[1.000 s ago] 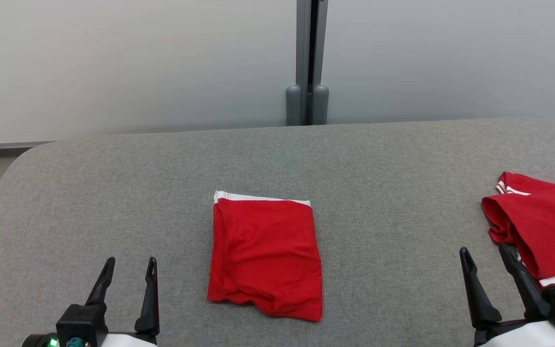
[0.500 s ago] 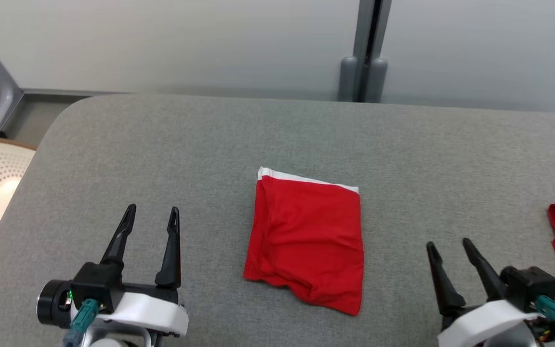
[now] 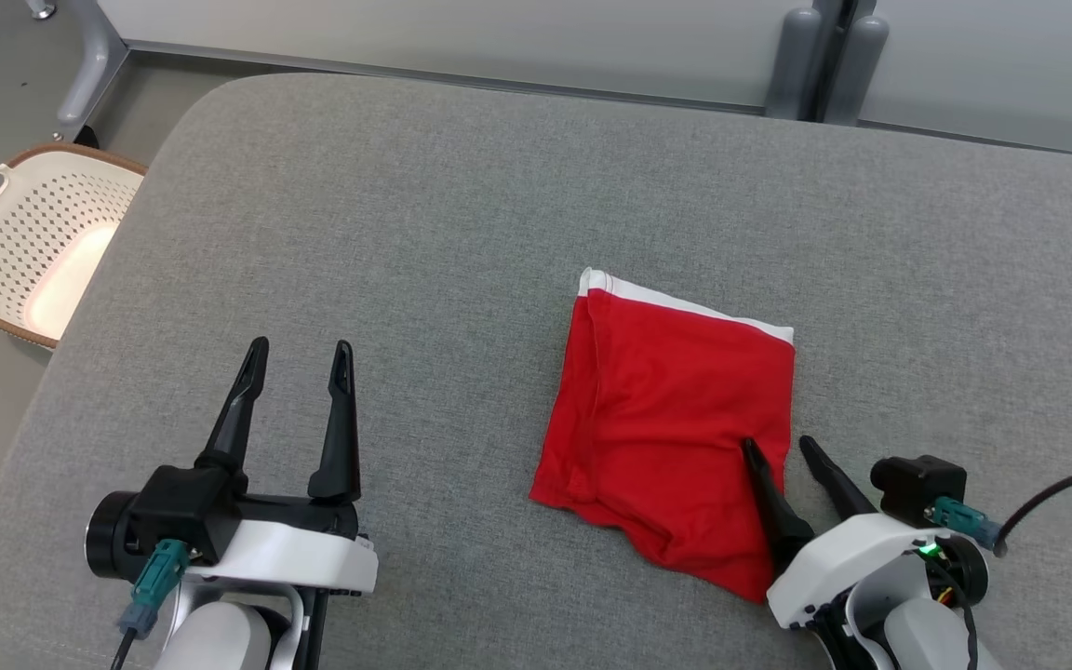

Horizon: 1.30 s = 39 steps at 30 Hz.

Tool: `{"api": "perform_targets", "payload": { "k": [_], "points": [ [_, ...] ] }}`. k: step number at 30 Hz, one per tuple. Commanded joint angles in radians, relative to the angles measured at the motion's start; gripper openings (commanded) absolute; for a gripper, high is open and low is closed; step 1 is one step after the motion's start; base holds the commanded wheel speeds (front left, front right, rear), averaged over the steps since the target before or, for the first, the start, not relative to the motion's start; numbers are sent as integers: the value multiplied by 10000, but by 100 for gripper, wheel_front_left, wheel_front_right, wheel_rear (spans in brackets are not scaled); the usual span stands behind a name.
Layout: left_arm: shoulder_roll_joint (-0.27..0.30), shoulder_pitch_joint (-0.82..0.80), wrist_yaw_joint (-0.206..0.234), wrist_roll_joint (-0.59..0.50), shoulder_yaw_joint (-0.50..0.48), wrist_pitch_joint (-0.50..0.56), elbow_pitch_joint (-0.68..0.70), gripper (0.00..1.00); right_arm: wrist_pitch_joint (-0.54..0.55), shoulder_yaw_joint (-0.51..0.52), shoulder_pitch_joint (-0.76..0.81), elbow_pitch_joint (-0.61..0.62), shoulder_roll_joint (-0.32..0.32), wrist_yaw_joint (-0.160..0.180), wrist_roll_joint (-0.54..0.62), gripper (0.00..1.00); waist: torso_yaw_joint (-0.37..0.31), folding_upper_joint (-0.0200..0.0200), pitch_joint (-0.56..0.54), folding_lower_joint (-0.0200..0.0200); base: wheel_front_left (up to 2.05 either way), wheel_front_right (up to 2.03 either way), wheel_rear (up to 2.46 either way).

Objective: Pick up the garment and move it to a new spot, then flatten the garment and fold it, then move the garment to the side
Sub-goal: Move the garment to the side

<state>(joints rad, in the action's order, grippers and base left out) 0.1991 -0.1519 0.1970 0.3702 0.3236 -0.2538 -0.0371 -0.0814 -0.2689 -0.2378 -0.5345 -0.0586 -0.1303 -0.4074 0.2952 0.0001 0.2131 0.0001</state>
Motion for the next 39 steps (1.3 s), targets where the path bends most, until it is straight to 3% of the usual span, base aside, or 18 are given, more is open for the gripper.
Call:
{"api": "perform_targets", "payload": {
  "k": [1, 2, 3, 8, 15, 21, 25, 33, 36, 37, 39],
  "points": [
    [-1, -147, -33, -31, -69, -41, -21, 100, 46, -96, 4, -318, 43, -6, -186, 48, 53, -1, 60, -1, 0, 0, 0],
    [-34, -170, -56, -31, -110, -62, -29, 100, 57, -204, -52, -511, 69, -8, -287, 33, 57, -1, 78, -1, 0, 0, 0],
    [-50, -189, -80, -43, -142, -78, -33, 100, -16, -279, -115, -675, 86, -19, -378, 0, 54, -1, 91, -1, 0, 0, 0],
    [-196, -273, -198, -171, -408, -118, 140, 100, -468, -602, -477, -1145, 41, -20, -704, 0, -114, -1, 124, -1, 0, 0, 0],
    [-391, -136, -298, -564, -900, -117, 546, 100, -872, -1006, -781, -1037, -528, 9, -483, 0, -734, -1, 155, -1, 0, 0, 0],
    [-544, -108, -516, -859, -1204, -117, 854, 100, -903, -1353, -1067, -647, -1094, 6, -285, 0, -2057, -1, 458, -1, 0, 0, 0],
    [-504, -273, -660, -1055, -1350, -117, 956, 100, -925, -1643, -1328, -275, -1563, 6, -159, 0, -3292, -1, 722, -1, 0, 0, 0],
    [-376, -723, -921, -1309, -1382, -117, 1043, 100, -846, -2012, -2071, 363, -3136, 6, 9, 0, -5316, -1, 1213, -1, 0, 0, 0],
    [-383, -900, -1002, -1359, -1285, -118, 1045, 100, -904, -2025, -2325, 539, -3630, 6, -16, 0, -5553, -1, 1370, -1, 0, 0, 0],
    [-399, -1099, -1058, -1420, -1169, -115, 1031, 100, -900, -1952, -2606, 647, -4229, 6, -24, 0, -5697, -1, 1580, -1, 0, 0, 0],
    [-419, -1320, -1114, -1452, -1050, -105, 1012, 100, -840, -1808, -2830, 736, -4805, 6, -37, 0, -5727, -1, 1800, -1, 0, 0, 0]
  ]
}}
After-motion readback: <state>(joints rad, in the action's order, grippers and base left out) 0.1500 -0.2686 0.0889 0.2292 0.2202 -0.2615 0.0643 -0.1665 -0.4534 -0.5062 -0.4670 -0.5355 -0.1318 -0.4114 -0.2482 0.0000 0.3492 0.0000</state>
